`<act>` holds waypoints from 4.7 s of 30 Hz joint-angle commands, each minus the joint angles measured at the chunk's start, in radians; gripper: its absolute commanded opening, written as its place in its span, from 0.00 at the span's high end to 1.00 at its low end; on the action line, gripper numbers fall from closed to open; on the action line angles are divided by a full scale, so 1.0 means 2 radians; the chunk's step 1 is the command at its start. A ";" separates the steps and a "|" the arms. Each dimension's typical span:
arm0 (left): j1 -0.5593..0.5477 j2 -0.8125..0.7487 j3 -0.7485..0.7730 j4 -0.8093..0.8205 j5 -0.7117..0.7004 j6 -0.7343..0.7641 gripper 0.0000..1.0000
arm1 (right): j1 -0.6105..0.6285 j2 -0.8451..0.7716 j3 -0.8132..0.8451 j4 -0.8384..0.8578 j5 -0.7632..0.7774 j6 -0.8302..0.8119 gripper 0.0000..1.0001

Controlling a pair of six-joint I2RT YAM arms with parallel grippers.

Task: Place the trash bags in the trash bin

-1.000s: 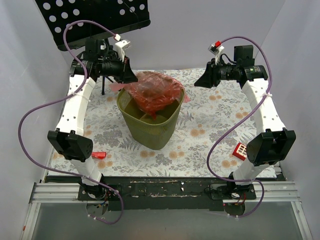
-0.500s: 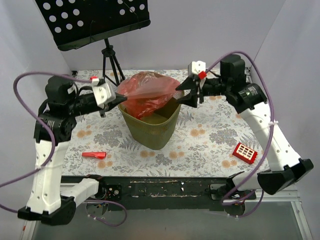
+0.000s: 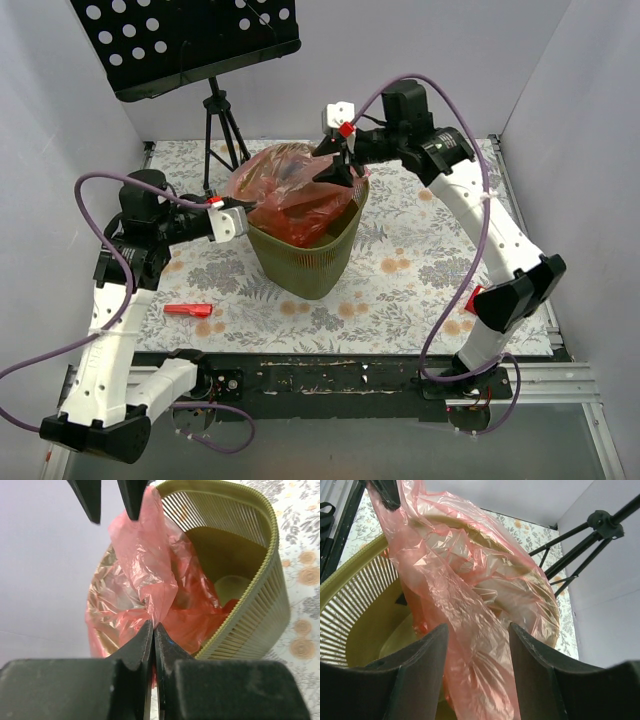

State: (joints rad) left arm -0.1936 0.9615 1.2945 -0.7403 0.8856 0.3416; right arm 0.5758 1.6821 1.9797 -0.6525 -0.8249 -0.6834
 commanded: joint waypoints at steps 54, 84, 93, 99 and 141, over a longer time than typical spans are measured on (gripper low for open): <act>-0.001 -0.135 -0.101 -0.109 -0.031 0.341 1.00 | 0.122 -0.288 -0.369 0.097 0.177 -0.107 0.99; -0.001 -0.113 -0.256 0.044 -0.141 0.235 1.00 | 0.150 -0.340 -0.553 0.194 0.344 -0.106 0.92; -0.001 -0.125 -0.203 -0.054 -0.135 0.146 0.77 | 0.150 -0.372 -0.465 0.066 0.329 -0.066 0.60; -0.001 -0.126 -0.088 -0.184 -0.098 0.039 0.55 | 0.150 -0.405 -0.382 -0.015 0.337 -0.027 0.56; 0.000 0.071 -0.028 0.128 -0.289 -0.411 1.00 | 0.055 -0.104 -0.153 0.120 0.513 0.110 0.99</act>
State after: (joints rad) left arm -0.1963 1.0721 1.2640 -0.5560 0.3542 -0.4942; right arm 0.7372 1.4643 1.6154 -0.4744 0.2543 -0.4969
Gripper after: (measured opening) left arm 0.009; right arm 0.022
